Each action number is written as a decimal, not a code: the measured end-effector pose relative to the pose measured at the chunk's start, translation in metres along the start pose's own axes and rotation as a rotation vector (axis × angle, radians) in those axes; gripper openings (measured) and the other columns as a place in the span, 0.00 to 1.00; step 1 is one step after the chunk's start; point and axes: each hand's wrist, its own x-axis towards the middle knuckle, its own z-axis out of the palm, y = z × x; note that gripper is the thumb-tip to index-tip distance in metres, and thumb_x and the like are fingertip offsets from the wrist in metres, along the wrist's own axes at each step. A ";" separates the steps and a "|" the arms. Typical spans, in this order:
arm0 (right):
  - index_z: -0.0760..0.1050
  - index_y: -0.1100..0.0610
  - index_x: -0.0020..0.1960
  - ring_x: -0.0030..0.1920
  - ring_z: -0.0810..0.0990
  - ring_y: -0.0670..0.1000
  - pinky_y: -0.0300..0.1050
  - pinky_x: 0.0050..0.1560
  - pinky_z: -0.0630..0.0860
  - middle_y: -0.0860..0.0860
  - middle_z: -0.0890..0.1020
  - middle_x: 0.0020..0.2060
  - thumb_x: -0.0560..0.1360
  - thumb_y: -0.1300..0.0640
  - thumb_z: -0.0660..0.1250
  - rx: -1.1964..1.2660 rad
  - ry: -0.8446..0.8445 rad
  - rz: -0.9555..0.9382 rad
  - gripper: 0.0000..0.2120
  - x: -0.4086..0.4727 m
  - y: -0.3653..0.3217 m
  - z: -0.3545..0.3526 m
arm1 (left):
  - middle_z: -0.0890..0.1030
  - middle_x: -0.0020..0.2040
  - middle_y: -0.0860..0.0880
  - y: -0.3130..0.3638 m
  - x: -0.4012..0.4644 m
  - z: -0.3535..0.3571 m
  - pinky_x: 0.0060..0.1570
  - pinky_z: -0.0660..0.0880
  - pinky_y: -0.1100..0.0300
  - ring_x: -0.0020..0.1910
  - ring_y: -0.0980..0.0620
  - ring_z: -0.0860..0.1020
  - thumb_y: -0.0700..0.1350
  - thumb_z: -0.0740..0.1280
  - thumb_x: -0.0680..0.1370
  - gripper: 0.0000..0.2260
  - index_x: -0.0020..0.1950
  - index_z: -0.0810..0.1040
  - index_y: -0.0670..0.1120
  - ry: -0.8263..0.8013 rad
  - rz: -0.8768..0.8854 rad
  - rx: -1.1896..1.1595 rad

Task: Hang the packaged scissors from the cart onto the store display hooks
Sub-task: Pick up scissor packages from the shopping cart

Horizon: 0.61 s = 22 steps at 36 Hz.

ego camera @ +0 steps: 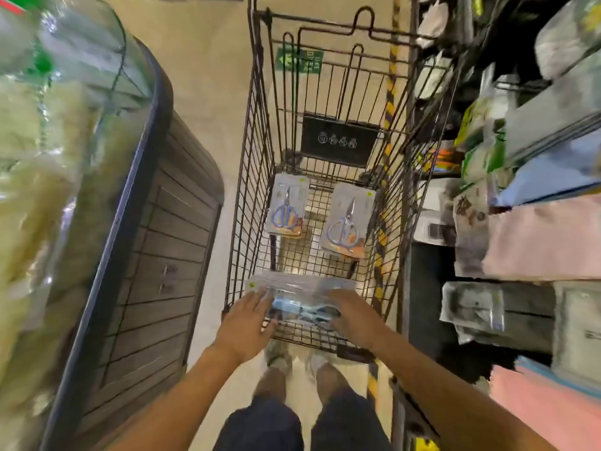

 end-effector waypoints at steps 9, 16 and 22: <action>0.70 0.52 0.74 0.65 0.75 0.57 0.47 0.64 0.72 0.54 0.77 0.67 0.70 0.57 0.76 -0.156 0.027 0.012 0.34 0.029 -0.004 0.024 | 0.55 0.83 0.48 -0.007 0.021 0.028 0.78 0.53 0.50 0.81 0.45 0.53 0.56 0.57 0.84 0.27 0.82 0.57 0.50 0.045 -0.095 -0.096; 0.79 0.55 0.65 0.56 0.78 0.55 0.48 0.55 0.76 0.54 0.82 0.56 0.64 0.57 0.80 -0.201 0.196 -0.061 0.29 0.033 0.013 0.049 | 0.61 0.81 0.47 -0.023 0.026 0.047 0.77 0.58 0.49 0.80 0.44 0.59 0.55 0.61 0.83 0.26 0.79 0.63 0.49 0.087 -0.058 -0.158; 0.72 0.51 0.70 0.57 0.81 0.55 0.48 0.52 0.78 0.52 0.82 0.60 0.77 0.52 0.70 -0.256 0.046 -0.001 0.23 0.028 0.002 0.032 | 0.63 0.80 0.48 -0.030 0.019 0.039 0.77 0.62 0.51 0.79 0.47 0.60 0.56 0.60 0.82 0.27 0.79 0.63 0.49 0.106 -0.052 -0.225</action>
